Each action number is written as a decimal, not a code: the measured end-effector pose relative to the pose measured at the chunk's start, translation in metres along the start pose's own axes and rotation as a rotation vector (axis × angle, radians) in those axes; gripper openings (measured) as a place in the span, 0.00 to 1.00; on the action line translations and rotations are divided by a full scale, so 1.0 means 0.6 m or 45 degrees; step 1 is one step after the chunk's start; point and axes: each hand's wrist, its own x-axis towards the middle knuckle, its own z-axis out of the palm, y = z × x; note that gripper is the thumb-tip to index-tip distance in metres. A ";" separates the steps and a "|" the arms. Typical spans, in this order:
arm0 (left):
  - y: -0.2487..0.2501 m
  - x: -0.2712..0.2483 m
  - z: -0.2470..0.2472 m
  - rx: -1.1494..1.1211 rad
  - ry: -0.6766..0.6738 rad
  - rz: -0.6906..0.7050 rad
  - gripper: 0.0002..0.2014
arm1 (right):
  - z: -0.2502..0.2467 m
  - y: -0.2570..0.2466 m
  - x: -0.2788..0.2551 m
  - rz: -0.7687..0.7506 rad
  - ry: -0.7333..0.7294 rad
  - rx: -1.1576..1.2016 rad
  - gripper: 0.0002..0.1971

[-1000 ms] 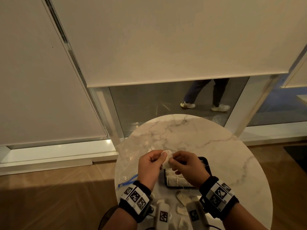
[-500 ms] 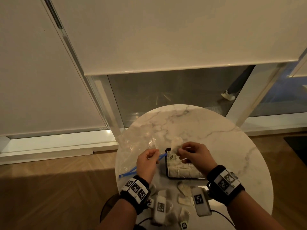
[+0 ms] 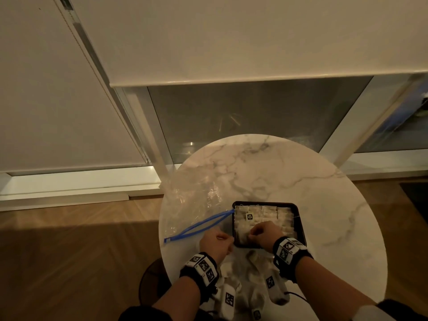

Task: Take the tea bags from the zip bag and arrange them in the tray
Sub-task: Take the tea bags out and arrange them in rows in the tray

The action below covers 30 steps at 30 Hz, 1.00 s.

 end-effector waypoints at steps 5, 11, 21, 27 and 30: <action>-0.010 0.015 0.016 -0.008 -0.005 -0.057 0.02 | 0.011 0.004 0.019 0.060 -0.032 -0.151 0.01; -0.018 0.027 0.021 -0.035 -0.011 -0.101 0.02 | 0.022 0.001 0.035 0.122 -0.052 -0.306 0.02; -0.014 0.030 0.017 0.028 -0.013 -0.096 0.03 | 0.035 -0.008 0.045 0.105 -0.074 -0.288 0.07; -0.011 0.024 0.015 0.099 -0.002 -0.037 0.04 | 0.042 -0.012 0.046 0.103 -0.026 -0.345 0.01; -0.007 0.018 0.010 0.135 -0.001 -0.009 0.04 | 0.039 -0.016 0.036 0.071 -0.004 -0.362 0.06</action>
